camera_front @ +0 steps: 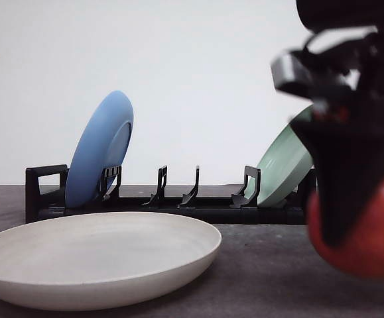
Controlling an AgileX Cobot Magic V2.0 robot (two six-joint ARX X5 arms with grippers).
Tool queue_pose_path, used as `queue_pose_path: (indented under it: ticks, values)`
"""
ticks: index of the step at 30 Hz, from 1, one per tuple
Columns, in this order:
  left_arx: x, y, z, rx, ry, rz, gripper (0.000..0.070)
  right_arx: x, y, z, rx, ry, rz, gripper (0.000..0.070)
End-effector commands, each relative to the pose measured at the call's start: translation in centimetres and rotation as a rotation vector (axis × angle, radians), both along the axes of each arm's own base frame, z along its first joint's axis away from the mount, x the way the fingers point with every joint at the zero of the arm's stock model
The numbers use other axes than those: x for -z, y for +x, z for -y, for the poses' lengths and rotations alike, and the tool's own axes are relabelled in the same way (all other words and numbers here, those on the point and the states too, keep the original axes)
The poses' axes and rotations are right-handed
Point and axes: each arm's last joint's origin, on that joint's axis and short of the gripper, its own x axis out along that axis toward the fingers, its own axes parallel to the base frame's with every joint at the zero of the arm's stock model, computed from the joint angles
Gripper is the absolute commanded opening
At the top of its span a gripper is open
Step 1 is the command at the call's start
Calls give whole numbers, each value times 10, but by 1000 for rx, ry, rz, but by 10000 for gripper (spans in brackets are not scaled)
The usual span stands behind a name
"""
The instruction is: Place pomegranate in white plate
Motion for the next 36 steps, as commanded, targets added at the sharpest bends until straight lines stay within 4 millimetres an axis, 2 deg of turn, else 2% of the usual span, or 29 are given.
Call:
queue_pose_path:
  ticks: [1, 6, 10, 15, 20, 24, 29, 36]
  values:
    - [-2, 1, 0, -3, -5, 9, 353, -13, 4, -9, -67, 42, 36, 467]
    - [-2, 1, 0, -3, -5, 8, 353, -39, 11, -29, -164, 119, 87, 469]
    - [-2, 1, 0, -3, -4, 9, 353, -45, 19, -52, -207, 133, 98, 470]
    - [-2, 1, 0, -3, -4, 9, 353, -39, 29, -93, -282, 140, 100, 469]
    - [-2, 1, 0, -3, -5, 9, 353, -24, 36, -132, -361, 145, 104, 470]
    - [-2, 1, 0, -3, -5, 9, 353, -12, 42, -153, -414, 127, 99, 470]
    - [-2, 1, 0, -3, -5, 9, 353, -3, 47, -166, -431, 132, 106, 470]
    - [-2, 1, 0, -3, -5, 9, 352, 8, 50, -169, -430, 118, 90, 470]
